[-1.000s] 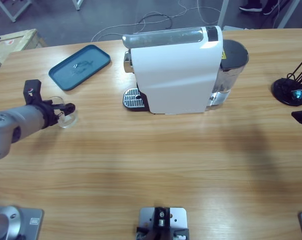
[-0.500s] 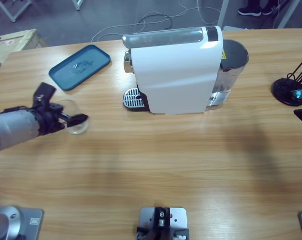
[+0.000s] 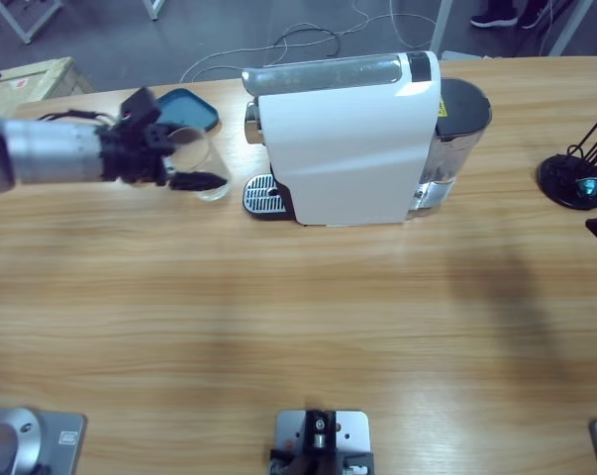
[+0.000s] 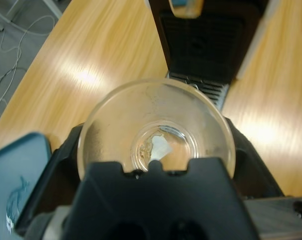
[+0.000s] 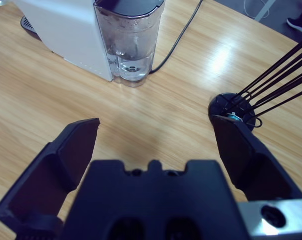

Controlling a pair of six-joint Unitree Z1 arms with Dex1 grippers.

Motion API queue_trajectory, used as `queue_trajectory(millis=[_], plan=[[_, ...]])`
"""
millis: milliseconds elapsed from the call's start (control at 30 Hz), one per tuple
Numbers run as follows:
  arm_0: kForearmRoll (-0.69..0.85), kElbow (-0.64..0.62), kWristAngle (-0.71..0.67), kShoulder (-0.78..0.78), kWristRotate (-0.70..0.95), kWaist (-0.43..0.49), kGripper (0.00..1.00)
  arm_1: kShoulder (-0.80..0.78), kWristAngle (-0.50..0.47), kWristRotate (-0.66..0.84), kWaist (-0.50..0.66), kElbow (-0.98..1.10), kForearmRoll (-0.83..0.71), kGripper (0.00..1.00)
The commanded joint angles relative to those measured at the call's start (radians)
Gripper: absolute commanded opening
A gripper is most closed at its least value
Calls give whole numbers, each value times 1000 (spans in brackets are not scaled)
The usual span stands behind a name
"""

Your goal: Pour coffee

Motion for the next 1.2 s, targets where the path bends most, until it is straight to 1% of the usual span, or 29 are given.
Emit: queue_trajectory(millis=[33, 100, 233, 567, 600, 633, 667, 700, 733, 767, 800, 833, 1033, 1200], plan=[[-10, -93, -34, 176, 25, -100, 0, -9, -10, -4, 6, 16, 13, 1000], [-10, -103, -41, 189, 33, -116, 0, -8, -11, -4, 6, 17, 12, 1000], [-9, -113, -62, 197, 33, -118, 0, -6, -12, -4, 6, 19, 9, 1000], [11, -143, -56, 225, 27, -137, 0, -9, -15, -4, 6, 20, 8, 1000], [11, -145, -48, 227, 25, -138, 167, -9, -15, -4, 6, 20, 8, 1000], [9, -145, -41, 227, 25, -140, 532, -9, -15, -4, 6, 20, 7, 1000], [8, -145, -39, 229, 23, -140, 777, -9, -15, -4, 6, 20, 7, 1000], [7, -144, -34, 230, 20, -141, 830, -10, -15, -4, 6, 20, 7, 1000], [1, -140, -33, 227, 20, -140, 831, -11, -15, -4, 6, 20, 7, 1000], [-1, -139, -34, 227, 18, -140, 874, -10, -15, -4, 6, 20, 7, 1000], [-1, -138, -37, 226, 15, -138, 943, -9, -15, -4, 6, 21, 7, 1000], [-1, -137, -38, 225, 10, -135, 980, -9, -15, -4, 6, 20, 7, 1000], [-15, -97, -42, 183, -13, -102, 982, -7, -15, -3, 6, 25, 1, 996], [-21, -19, -72, 56, -24, -30, 982, -6, -15, -1, 6, 26, 1, 996]])
